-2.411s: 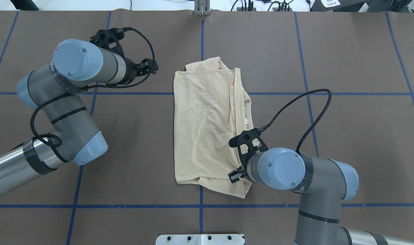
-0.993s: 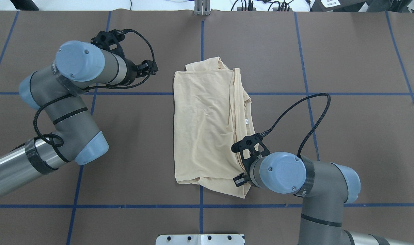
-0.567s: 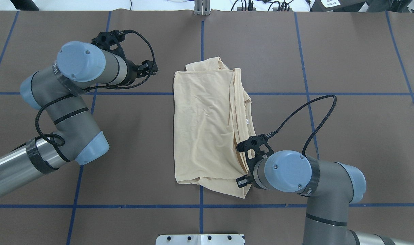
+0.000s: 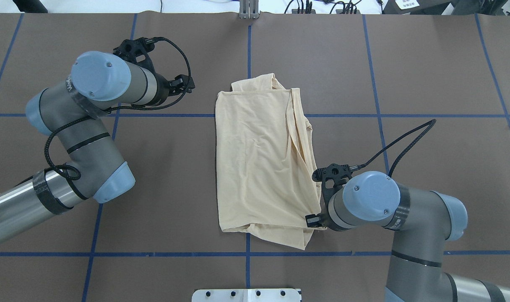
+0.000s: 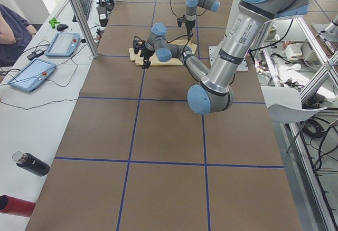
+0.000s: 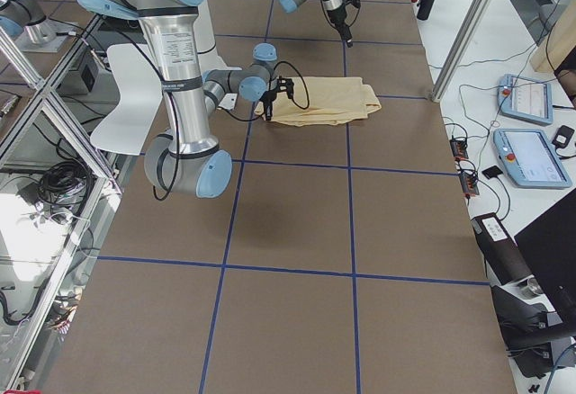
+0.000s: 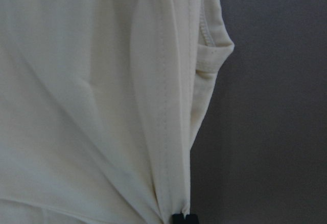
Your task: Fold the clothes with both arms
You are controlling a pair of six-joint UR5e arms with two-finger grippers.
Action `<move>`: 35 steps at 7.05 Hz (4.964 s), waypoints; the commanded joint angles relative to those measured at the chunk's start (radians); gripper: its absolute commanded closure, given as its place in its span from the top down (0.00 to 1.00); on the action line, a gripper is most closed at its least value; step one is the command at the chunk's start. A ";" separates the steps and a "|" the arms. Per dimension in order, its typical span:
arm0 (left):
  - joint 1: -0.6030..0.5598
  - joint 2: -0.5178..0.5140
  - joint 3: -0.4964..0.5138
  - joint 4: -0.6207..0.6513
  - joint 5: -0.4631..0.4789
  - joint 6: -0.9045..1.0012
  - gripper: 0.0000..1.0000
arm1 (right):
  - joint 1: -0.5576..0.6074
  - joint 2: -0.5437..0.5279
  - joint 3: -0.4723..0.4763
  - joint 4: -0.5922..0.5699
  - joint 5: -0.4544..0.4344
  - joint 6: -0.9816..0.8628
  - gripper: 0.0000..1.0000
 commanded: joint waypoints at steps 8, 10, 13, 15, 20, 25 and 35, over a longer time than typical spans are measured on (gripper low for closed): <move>-0.001 -0.003 0.009 -0.004 -0.001 0.003 1.00 | 0.176 0.200 -0.186 0.002 -0.026 -0.101 1.00; -0.001 -0.004 0.019 -0.005 -0.001 0.002 1.00 | 0.181 0.200 -0.224 0.001 -0.023 -0.122 1.00; -0.001 -0.003 0.021 -0.005 -0.001 0.002 1.00 | 0.181 0.209 -0.256 0.009 -0.020 -0.165 1.00; -0.001 -0.004 0.021 -0.005 -0.001 0.002 1.00 | 0.181 0.234 -0.301 0.012 -0.017 -0.184 1.00; 0.000 -0.007 0.021 -0.005 -0.001 0.002 1.00 | 0.189 0.220 -0.309 -0.001 -0.008 -0.184 1.00; 0.000 -0.007 0.021 -0.007 -0.001 0.002 1.00 | 0.288 0.173 -0.273 -0.010 0.081 -0.245 1.00; -0.001 -0.007 0.041 -0.042 -0.001 0.011 1.00 | 0.287 0.410 -0.572 0.121 0.026 -0.288 1.00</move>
